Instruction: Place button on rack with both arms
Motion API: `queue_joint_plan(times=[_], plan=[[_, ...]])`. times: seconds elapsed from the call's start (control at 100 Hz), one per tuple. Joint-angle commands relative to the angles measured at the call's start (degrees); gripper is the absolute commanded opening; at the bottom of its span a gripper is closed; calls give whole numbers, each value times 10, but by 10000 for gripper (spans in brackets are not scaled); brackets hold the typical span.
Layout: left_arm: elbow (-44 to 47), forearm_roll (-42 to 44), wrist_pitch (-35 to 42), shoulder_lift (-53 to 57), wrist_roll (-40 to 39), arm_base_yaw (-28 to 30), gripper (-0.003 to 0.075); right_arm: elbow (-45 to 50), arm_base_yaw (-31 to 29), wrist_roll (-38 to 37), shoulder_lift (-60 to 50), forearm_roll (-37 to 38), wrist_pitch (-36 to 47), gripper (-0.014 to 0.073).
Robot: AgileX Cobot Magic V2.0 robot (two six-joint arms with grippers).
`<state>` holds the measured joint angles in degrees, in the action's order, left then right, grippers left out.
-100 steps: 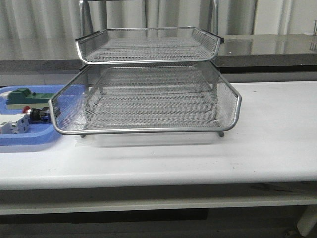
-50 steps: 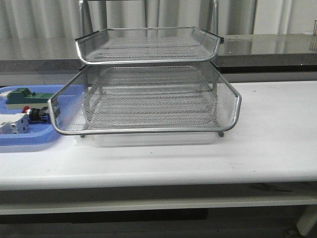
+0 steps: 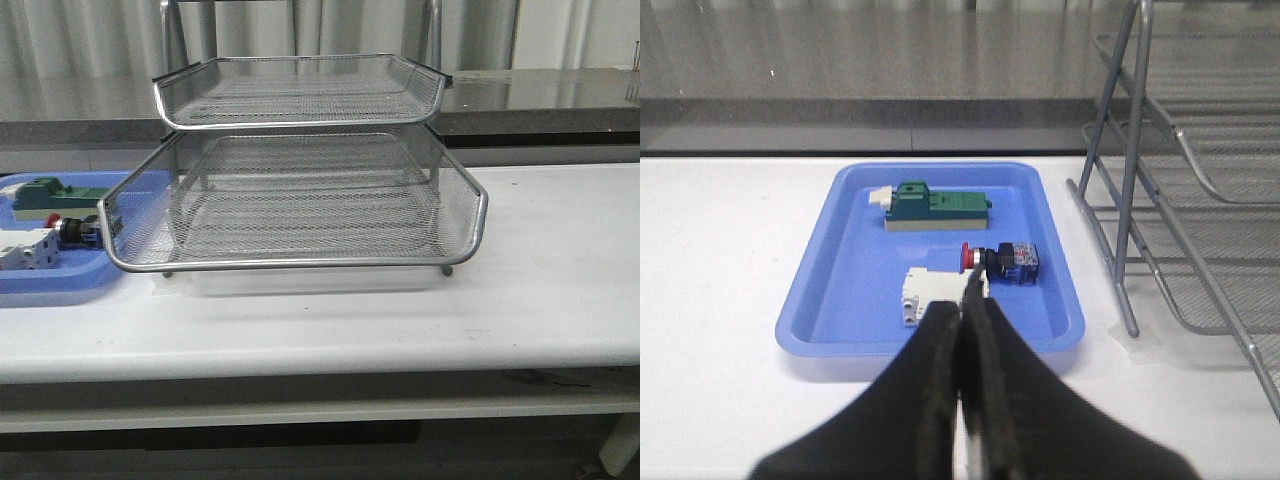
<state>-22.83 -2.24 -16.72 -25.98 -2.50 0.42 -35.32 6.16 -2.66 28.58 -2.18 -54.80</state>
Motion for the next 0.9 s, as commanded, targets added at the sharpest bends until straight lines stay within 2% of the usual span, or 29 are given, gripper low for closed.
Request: queue_joint_plan(times=[0.0,0.25,0.38,0.53,0.74,0.82,0.89], plan=[[-79,-1,-2,-86,3,1,-20,-15,0,1,1,5,34,-66],[-272,13,-126,-317,61,1,-20,-15,0,1,1,5,34,-66],[-353,14,-158,-415,61,1,-20,-15,0,1,1,5,34,-66],[-416,27,-171,-492,66,1,-20,-15,0,1,1,5,34,-66],[-465,27,-203,-543,156,1,-13,-15,0,1,1,5,34,-66],[-469,27,-211,-546,166,1,55,-15,0,1,1,5,34,-66],[-469,27,-213,-546,166,1,188,-15,0,1,1,5,34,-66]])
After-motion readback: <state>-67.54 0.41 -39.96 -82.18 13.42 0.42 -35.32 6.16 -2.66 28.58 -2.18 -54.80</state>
